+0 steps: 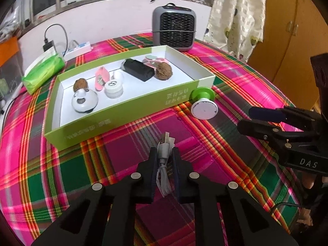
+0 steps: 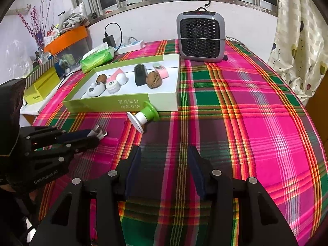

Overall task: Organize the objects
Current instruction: 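Lift the white cable with left tool while right tool grasps the green-white spool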

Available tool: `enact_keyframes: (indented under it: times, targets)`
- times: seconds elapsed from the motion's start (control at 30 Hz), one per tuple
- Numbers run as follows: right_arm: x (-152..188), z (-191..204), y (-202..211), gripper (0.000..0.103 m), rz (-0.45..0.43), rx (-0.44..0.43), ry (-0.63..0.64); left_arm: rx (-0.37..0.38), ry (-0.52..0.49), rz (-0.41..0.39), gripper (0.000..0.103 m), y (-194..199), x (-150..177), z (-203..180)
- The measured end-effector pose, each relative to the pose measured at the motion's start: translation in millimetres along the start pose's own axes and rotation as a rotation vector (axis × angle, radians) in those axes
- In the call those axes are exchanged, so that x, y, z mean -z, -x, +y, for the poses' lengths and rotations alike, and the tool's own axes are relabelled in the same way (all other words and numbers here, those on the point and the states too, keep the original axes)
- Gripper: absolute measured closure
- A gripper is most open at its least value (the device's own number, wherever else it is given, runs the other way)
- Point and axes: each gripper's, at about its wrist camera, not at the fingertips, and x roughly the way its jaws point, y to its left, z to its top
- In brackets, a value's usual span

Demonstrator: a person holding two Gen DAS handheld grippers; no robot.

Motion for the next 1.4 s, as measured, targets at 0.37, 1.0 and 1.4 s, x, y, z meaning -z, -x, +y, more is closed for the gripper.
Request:
enact_keyframes:
  times: [0.37,1.0,1.4]
  targets:
    - [-13,12,-10,0.055,0.002,-0.039,-0.02,-0.057,0.107,-0.03,0.093,11,10,24]
    - [-40,21,-38,0.052,0.007,-0.015,0.084,0.015,0.189,-0.025,0.093,9,12,41]
    - [-43,25,-48,0.052,0.032,-0.01,0.139,0.025,0.196,-0.026,0.093,9,13,42]
